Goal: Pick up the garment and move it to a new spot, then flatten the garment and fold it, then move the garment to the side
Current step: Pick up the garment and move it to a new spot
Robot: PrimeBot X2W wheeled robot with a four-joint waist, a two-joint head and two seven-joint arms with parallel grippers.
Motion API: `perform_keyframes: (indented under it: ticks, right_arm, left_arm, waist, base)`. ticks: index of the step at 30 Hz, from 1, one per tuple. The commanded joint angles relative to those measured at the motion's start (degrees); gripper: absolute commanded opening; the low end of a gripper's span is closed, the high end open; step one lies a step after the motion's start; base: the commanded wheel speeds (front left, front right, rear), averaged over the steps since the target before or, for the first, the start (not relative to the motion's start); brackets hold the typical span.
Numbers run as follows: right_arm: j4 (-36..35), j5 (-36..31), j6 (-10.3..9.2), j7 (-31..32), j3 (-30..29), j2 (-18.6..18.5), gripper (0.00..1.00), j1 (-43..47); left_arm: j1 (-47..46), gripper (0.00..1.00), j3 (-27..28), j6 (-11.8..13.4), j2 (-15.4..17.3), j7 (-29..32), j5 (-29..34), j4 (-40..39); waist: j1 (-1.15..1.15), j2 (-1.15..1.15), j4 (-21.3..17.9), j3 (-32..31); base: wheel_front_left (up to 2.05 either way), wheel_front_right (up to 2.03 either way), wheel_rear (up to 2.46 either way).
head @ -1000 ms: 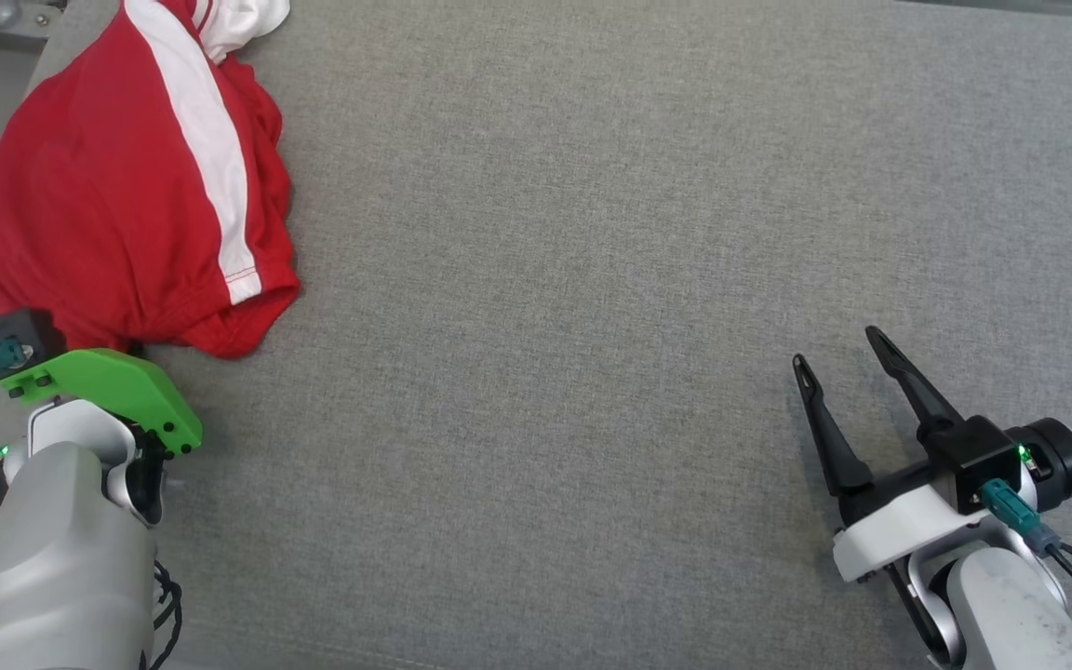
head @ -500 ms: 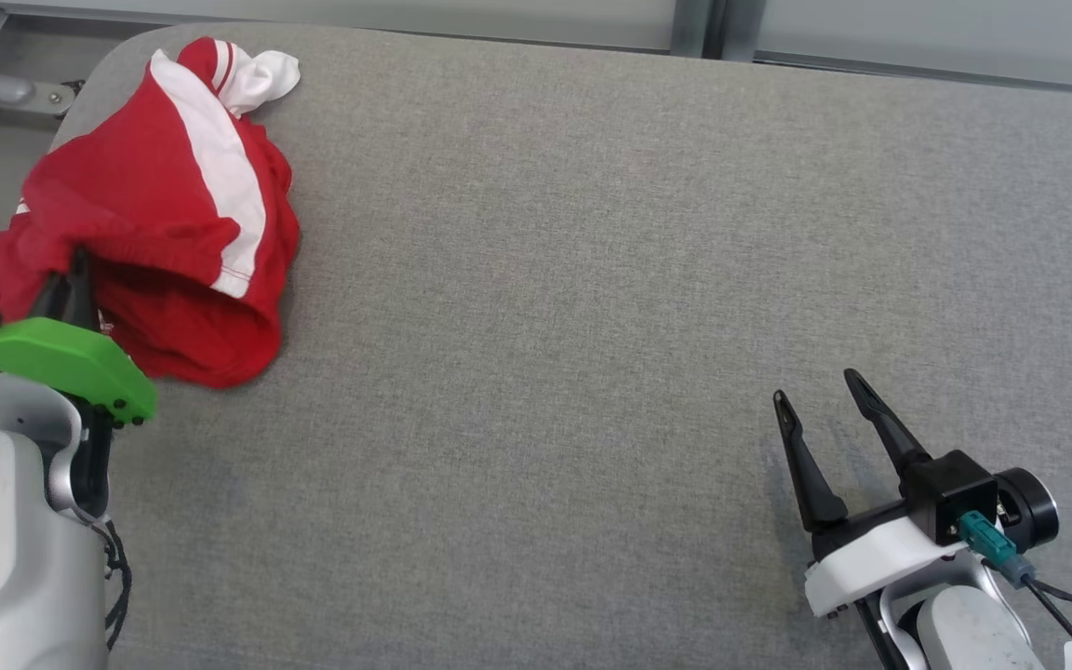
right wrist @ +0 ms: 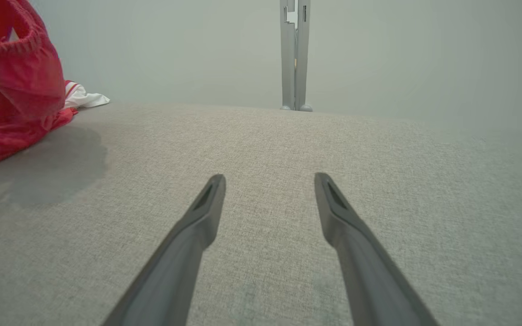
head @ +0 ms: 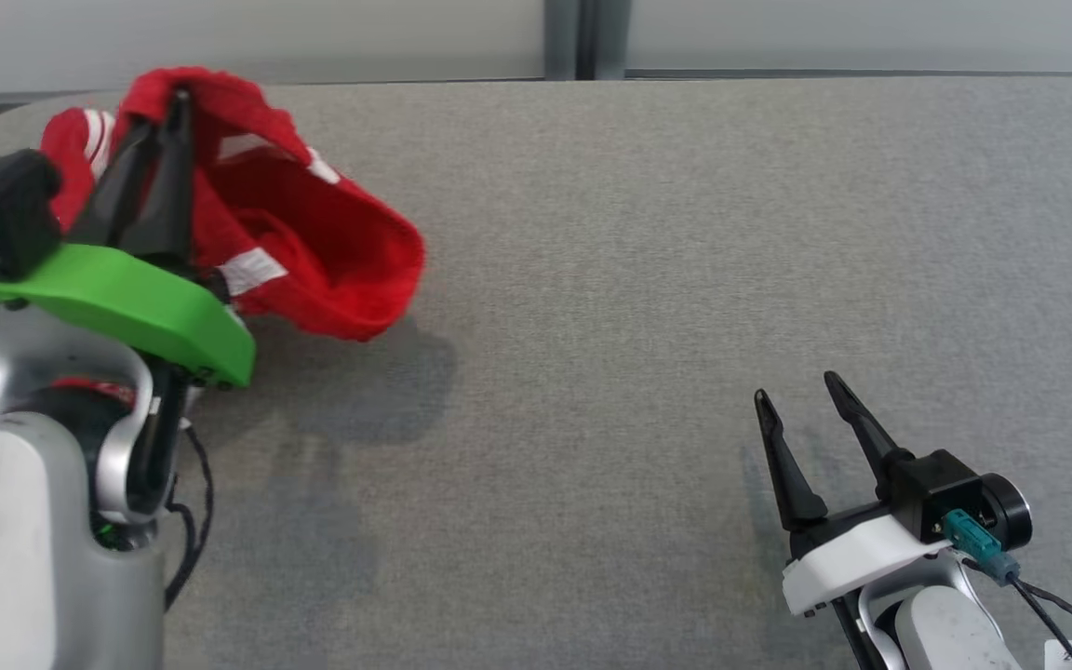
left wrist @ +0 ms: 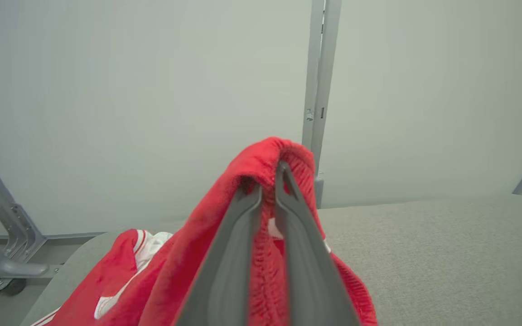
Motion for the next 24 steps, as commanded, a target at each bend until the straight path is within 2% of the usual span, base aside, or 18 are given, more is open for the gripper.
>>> perform_keyframes:
  ticks: [1, 6, 10, 18, 21, 24]
  right_arm:
    - [0.2, 0.5, -0.08, -0.2, -0.2, 0.0, 1.0, 0.4]
    - [0.4, 1.2, -0.08, -0.2, -0.8, 0.1, 1.0, 1.0]
    - [0.3, 2.2, -0.08, -0.2, -0.4, 0.1, 1.0, 0.0]
    - [0.8, 4.4, -0.08, -0.2, 0.0, 0.1, 1.0, 0.0]
    - [1.0, 5.1, -0.08, -0.2, -0.3, 0.1, 1.0, 0.9]
    - [0.9, 4.9, -0.08, -0.2, -1.0, 0.1, 1.0, 1.9]
  left_arm:
    - [0.1, 0.0, -1.2, 0.1, -0.7, 0.5, 0.1, -1.0]
    - [-1.1, 0.0, -8.7, -0.8, -5.0, 2.3, -0.7, -2.5]
    - [-1.9, 0.0, -14.9, -0.3, -7.5, 1.8, -2.0, 1.0]
    - [-5.8, 0.0, -26.1, 2.6, -8.6, -4.4, -7.9, 16.9]
    - [-6.9, 0.0, -29.2, 3.6, -8.4, -5.9, -9.6, 23.6]
    - [-7.0, 0.0, -30.3, 3.6, -8.5, -7.1, -10.0, 29.6]
  waist:
    - [0.0, 0.0, -5.2, -1.3]
    - [0.0, 0.0, -11.2, -2.3]
    - [0.0, 0.0, -17.0, -2.3]
    - [0.0, 0.0, -27.8, -1.7]
    - [0.0, 0.0, -30.3, -1.4]
    - [0.0, 0.0, -30.9, -1.2]
  base:
    - [0.0, 0.0, 0.0]
    - [0.0, 0.0, 0.0]
    - [0.0, 0.0, 0.0]
    - [0.0, 0.0, 0.0]
    - [0.0, 0.0, 0.0]
    - [0.0, 0.0, 0.0]
